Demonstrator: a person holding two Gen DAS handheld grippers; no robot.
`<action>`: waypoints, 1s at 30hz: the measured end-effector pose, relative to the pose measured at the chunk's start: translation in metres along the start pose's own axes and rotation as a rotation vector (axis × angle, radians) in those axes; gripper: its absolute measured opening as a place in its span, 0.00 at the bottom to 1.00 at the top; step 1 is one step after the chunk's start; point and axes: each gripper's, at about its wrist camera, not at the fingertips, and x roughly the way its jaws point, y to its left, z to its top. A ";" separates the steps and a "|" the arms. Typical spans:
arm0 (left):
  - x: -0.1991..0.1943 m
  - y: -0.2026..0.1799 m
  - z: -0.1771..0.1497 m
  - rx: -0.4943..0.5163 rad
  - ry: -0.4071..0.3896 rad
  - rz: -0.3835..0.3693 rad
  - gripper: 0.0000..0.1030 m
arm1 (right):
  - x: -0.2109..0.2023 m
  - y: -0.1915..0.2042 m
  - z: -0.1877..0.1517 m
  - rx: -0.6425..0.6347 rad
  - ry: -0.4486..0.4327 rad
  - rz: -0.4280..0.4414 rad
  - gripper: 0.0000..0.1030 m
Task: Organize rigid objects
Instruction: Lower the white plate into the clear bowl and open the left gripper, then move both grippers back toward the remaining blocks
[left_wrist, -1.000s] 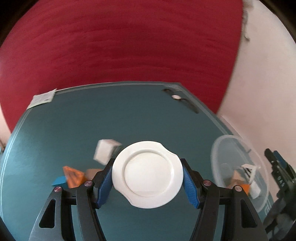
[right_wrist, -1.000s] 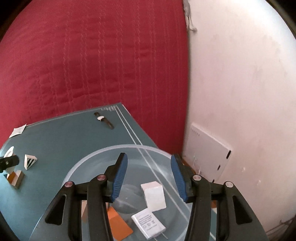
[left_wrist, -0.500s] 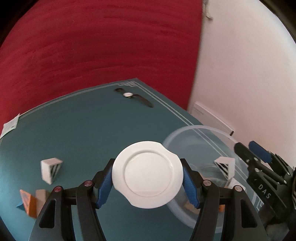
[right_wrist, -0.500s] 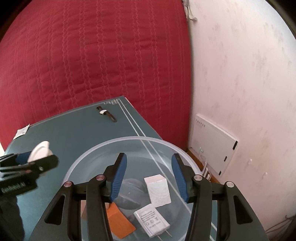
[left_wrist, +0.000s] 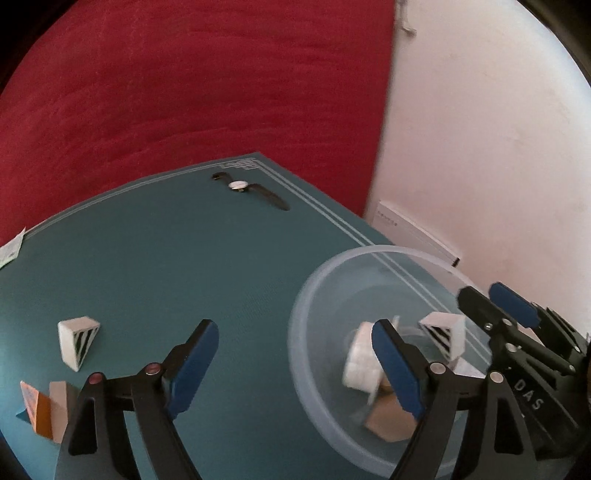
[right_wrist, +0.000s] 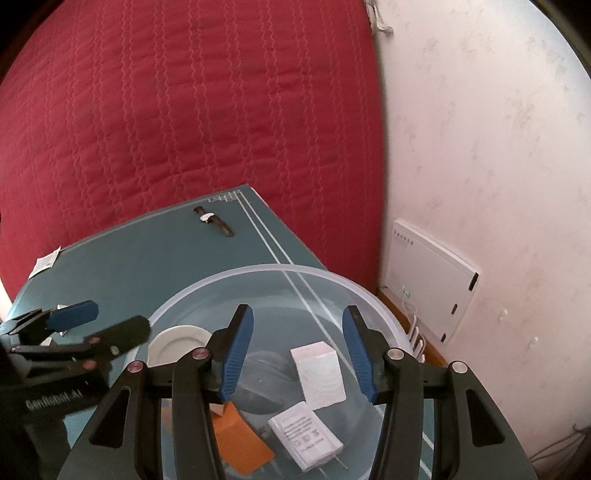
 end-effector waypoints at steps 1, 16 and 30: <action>-0.001 0.004 -0.001 -0.010 0.001 0.009 0.85 | 0.000 0.000 0.001 -0.001 0.002 0.001 0.50; -0.012 0.034 -0.013 -0.066 0.003 0.090 0.91 | -0.008 0.012 -0.005 -0.041 0.034 0.042 0.55; -0.033 0.071 -0.031 -0.126 0.009 0.163 0.91 | -0.021 0.037 -0.015 -0.121 0.038 0.115 0.57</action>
